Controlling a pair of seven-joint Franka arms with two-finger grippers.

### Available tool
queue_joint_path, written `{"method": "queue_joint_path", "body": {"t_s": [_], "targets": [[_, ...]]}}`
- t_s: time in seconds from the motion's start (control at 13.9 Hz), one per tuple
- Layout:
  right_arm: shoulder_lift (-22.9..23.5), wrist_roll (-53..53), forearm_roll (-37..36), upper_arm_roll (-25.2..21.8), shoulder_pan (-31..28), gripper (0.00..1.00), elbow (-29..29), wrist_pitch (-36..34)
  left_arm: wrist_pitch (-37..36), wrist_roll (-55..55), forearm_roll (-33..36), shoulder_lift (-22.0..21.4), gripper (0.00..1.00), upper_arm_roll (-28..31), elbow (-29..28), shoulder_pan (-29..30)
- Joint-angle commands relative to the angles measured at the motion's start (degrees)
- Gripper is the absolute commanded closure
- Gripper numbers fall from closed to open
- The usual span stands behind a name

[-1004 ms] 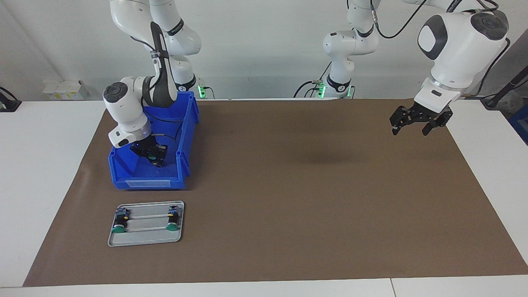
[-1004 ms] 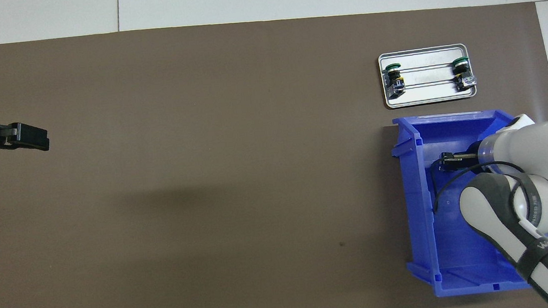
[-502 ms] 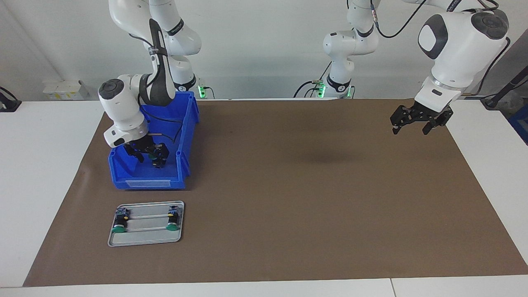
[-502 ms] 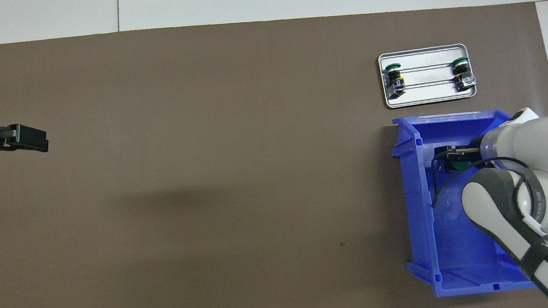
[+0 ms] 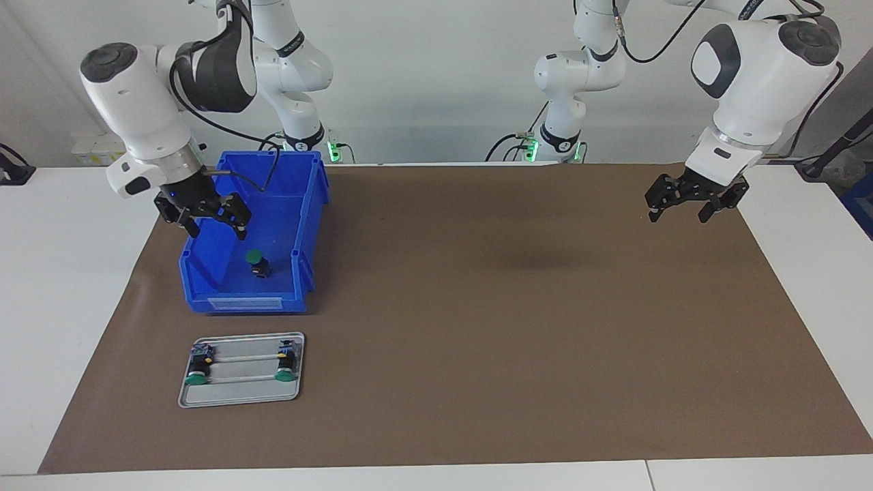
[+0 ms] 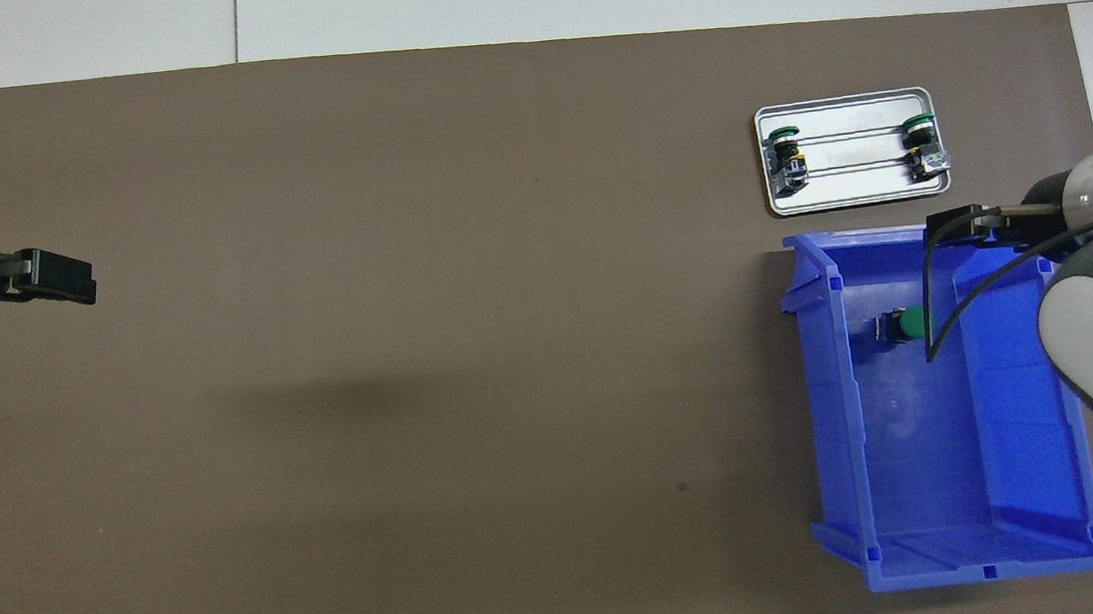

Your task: Place and press button with both arms

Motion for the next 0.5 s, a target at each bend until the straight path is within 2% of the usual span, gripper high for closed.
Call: {"method": "queue_joint_path", "body": {"t_s": [0.0, 0.22, 0.43], "targets": [[1.54, 0.54, -0.95, 0.91, -0.42, 0.00, 8.57, -9.35, 0.58, -0.66, 0.93, -1.83, 0.00, -0.26, -2.06, 0.40], [0.23, 7.90, -4.47, 1.08, 5.18, 0.00, 8.85, -12.87, 0.58, -0.66, 0.93, -1.83, 0.00, -0.26, -2.06, 0.40], [-0.65, 9.08, -3.68, 0.82, 6.34, 0.00, 11.73, -14.81, 0.58, -0.66, 0.93, -1.92, 0.00, -0.26, -2.06, 0.40]]}}
